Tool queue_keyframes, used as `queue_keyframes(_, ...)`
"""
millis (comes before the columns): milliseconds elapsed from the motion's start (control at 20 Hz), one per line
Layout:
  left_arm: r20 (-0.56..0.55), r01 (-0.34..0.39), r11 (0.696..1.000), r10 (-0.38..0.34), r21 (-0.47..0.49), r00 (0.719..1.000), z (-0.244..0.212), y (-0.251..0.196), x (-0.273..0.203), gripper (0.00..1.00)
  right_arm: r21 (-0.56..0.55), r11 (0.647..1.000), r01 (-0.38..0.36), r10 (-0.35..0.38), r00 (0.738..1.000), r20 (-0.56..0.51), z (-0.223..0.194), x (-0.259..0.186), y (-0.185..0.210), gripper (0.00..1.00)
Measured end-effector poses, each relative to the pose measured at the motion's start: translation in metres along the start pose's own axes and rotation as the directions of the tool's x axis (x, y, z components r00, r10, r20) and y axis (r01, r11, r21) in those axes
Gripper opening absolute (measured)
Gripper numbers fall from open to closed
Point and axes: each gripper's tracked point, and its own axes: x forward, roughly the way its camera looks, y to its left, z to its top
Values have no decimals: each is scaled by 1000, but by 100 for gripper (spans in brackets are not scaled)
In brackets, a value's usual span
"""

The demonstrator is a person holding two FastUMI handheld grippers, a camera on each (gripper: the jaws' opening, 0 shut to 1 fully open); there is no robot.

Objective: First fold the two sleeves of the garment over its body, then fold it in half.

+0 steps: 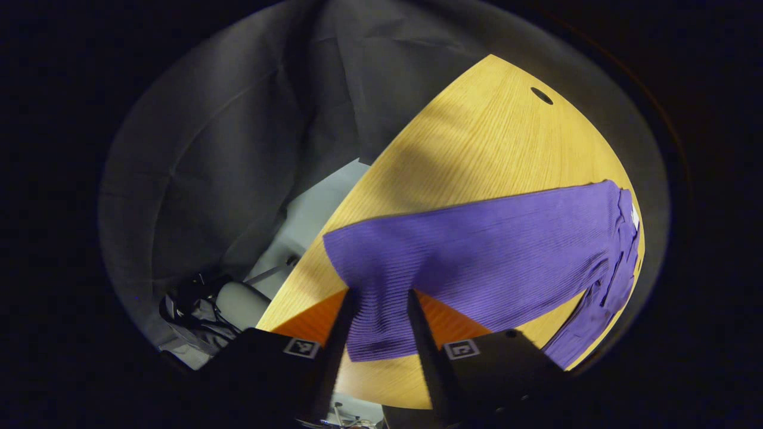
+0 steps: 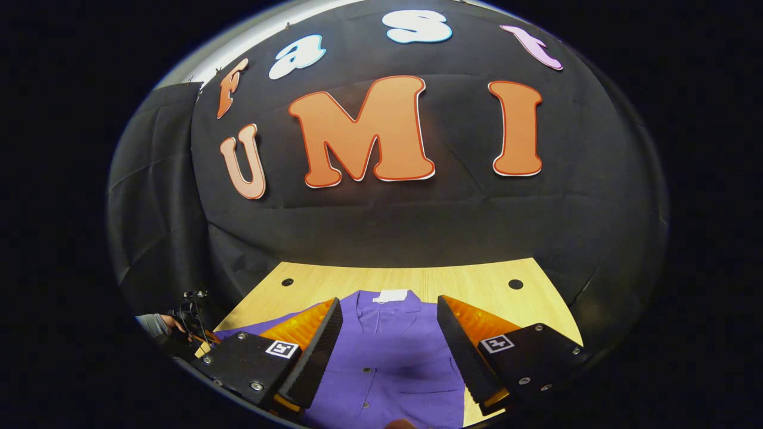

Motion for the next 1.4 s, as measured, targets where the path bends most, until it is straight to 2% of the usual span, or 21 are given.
queue_keyframes(50, -2, 7, 1000, -7, 1, 1000, 0, -6, -2, 52, -7, 1000, 4, -4, 1000, -2, -1, 0, -2, 95)
queue_keyframes(100, -3, 15, 1000, -15, -1, 1000, 0, -12, -2, 33, -13, 1000, 11, -11, 1000, -1, -2, 1, -6, 95)
queue_keyframes(200, -3, 15, 1000, -15, -6, 1000, 1, -16, -2, 14, -11, 1000, 9, -9, 1000, 2, -1, -2, -6, 95)
queue_keyframes(250, -8, 19, 1000, -19, -13, 1000, -3, -16, -4, 14, -8, 1000, 8, -8, 1000, 4, -1, -2, -8, 95)
queue_keyframes(300, -6, 27, 1000, -27, -13, 1000, -5, -18, -4, 8, -7, 1000, 8, -8, 1000, 4, -2, -3, -10, 95)
queue_keyframes(400, 27, 40, 999, -40, 0, 999, -1, -25, -12, 8, -5, 1000, 18, -18, 1000, 5, -2, -5, -17, 95)
queue_keyframes(550, 89, 60, 995, -67, 83, 994, 7, -52, -45, 9, 9, 1000, 20, -20, 1000, 16, 2, -8, -23, 95)
queue_keyframes(900, 162, 113, 962, -156, 249, 974, 13, -135, -94, 8, 7, 999, 39, -39, 998, 42, 2, -19, -42, 95)
queue_keyframes(1200, 211, 133, 911, -229, 389, 950, 34, -212, -157, 9, 31, 998, 54, -56, 996, 64, 0, -35, -62, 95)
queue_keyframes(1400, 217, 143, 861, -278, 488, 936, 35, -268, -188, 9, 49, 995, 81, -84, 995, 61, -10, -46, -79, 95)
